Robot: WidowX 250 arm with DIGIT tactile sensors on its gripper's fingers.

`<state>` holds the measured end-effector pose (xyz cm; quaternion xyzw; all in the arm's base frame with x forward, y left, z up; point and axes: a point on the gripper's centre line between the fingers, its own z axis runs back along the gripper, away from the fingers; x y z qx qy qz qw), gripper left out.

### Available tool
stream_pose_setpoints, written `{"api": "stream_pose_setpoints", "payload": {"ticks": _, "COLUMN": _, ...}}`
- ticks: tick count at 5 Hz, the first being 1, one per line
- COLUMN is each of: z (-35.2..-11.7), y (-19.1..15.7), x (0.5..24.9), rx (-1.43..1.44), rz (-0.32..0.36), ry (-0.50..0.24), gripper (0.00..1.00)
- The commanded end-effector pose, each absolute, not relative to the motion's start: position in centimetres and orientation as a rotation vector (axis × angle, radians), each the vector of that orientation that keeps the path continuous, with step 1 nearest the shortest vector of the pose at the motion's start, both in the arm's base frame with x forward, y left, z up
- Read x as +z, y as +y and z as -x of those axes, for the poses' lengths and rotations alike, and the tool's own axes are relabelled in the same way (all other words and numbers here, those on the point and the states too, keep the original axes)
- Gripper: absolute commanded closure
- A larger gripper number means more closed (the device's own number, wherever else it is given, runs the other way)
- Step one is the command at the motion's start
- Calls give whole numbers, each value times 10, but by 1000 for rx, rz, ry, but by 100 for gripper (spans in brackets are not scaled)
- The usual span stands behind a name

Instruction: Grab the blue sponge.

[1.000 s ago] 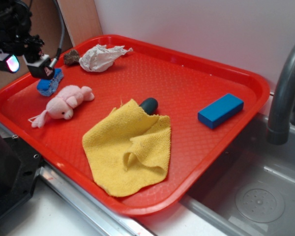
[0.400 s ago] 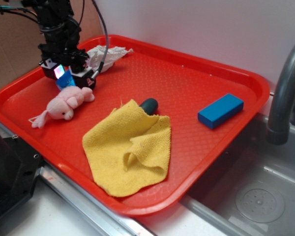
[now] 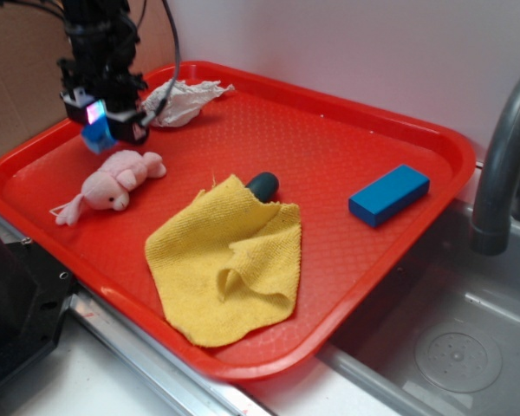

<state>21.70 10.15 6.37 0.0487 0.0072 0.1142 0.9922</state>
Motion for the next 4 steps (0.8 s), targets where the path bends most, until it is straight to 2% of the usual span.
{"api": "stream_pose_setpoints", "payload": {"ticks": 1, "z": -194, "y": 63, "x": 177, "rx": 171, "rz": -48, "ry": -199, "gripper": 100}}
{"api": "stream_pose_setpoints", "payload": {"ticks": 2, "z": -194, "y": 38, "x": 223, "rx": 132, "rz": -50, "ry": -206, "gripper": 100}}
{"api": "stream_pose_setpoints", "payload": {"ticks": 3, "z": -193, "y": 19, "x": 230, "rx": 158, "rz": -120, "ry": -215, "gripper": 100}}
{"api": "stream_pose_setpoints", "payload": {"ticks": 4, "z": -190, "y": 18, "x": 227, "rx": 163, "rz": -141, "ry": -218, "gripper": 100}}
